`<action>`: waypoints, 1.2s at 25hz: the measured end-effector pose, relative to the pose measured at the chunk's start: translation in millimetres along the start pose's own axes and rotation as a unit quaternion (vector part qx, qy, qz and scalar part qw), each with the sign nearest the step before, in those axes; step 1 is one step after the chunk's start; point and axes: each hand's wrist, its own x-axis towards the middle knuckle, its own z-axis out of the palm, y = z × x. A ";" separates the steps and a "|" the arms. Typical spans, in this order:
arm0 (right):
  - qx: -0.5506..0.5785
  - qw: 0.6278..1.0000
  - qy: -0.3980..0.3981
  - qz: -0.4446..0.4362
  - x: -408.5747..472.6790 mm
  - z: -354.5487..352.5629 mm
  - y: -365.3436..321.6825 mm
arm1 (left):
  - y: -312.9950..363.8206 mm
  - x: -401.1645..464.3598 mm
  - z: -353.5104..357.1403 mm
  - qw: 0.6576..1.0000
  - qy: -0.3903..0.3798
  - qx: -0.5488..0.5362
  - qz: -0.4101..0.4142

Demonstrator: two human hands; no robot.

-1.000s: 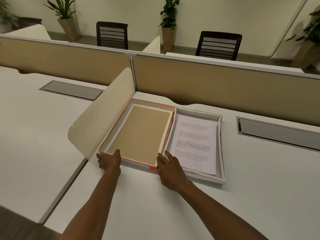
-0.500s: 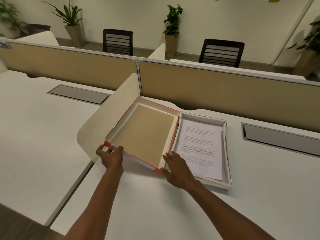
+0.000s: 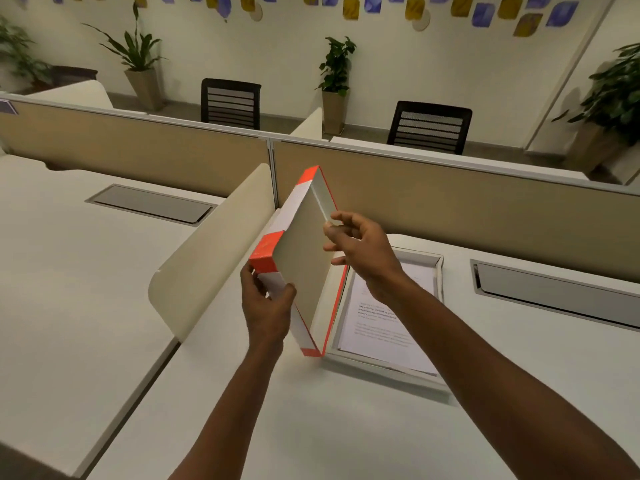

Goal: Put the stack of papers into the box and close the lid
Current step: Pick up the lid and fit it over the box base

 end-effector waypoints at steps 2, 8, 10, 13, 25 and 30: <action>0.003 0.999 0.013 0.036 -0.1 -1.8 -9.4 | 6.0 -6.9 15.5 0.999 -0.023 0.025 0.036; -0.028 0.994 0.049 0.096 3.8 -37.1 -16.7 | 17.7 -42.9 54.9 0.959 -0.117 0.125 0.225; -0.042 0.991 0.081 0.096 -1.4 -58.1 -9.2 | 14.9 -53.1 68.5 0.935 -0.154 0.156 0.278; -0.092 0.983 0.099 0.127 -15.1 -86.4 7.7 | 4.6 -65.8 86.1 0.884 -0.192 0.231 0.358; 0.042 0.965 0.190 0.178 -79.8 -149.5 106.6 | -26.0 -23.5 44.3 0.933 -0.191 0.304 -0.013; 0.130 0.953 0.205 0.182 -112.6 -146.6 152.0 | -71.4 -13.4 20.5 0.910 -0.304 0.194 -0.204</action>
